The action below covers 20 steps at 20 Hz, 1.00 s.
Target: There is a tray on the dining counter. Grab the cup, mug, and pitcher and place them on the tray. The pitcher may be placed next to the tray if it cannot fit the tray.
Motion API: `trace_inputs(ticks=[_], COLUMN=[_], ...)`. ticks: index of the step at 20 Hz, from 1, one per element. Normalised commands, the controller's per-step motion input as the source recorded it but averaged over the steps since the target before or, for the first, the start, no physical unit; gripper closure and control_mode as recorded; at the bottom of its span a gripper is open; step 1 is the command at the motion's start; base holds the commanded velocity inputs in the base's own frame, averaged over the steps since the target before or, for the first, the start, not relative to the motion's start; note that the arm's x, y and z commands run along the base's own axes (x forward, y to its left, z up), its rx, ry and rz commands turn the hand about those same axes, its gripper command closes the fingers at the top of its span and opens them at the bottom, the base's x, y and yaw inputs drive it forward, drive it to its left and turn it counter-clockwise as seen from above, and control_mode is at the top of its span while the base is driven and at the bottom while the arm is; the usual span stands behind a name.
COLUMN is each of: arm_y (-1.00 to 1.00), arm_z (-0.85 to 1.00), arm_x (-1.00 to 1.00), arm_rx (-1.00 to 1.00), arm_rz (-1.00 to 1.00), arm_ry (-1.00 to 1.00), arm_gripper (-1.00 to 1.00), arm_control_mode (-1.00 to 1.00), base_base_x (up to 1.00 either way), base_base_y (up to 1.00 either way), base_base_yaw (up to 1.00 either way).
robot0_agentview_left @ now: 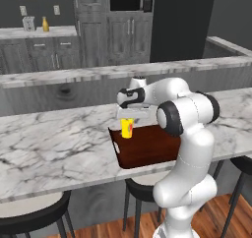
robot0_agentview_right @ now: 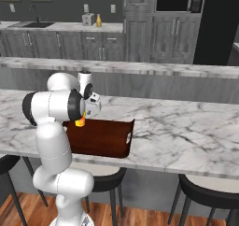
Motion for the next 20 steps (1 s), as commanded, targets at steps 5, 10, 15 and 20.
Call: trace_inputs(ticks=[5, 10, 15, 20], arm_y=[0.00, -0.03, 0.00, -0.03], arm_z=[0.00, 0.21, 0.38, 0.40], arm_x=[0.00, -0.01, -0.06, -0.19], arm_rx=[0.00, 0.00, 0.00, 0.00], arm_rz=[0.00, 0.00, 0.00, 0.00], arm_ry=[0.00, 0.00, 0.00, 0.00], arm_gripper=[-1.00, -1.00, -1.00, -1.00], arm_control_mode=[-1.00, -1.00, -1.00, -1.00], base_base_x=[0.00, 0.00, 0.00, 0.00], base_base_y=[0.00, 0.00, 0.00, 0.00], base_base_yaw=[0.00, 0.00, 0.00, 0.00])
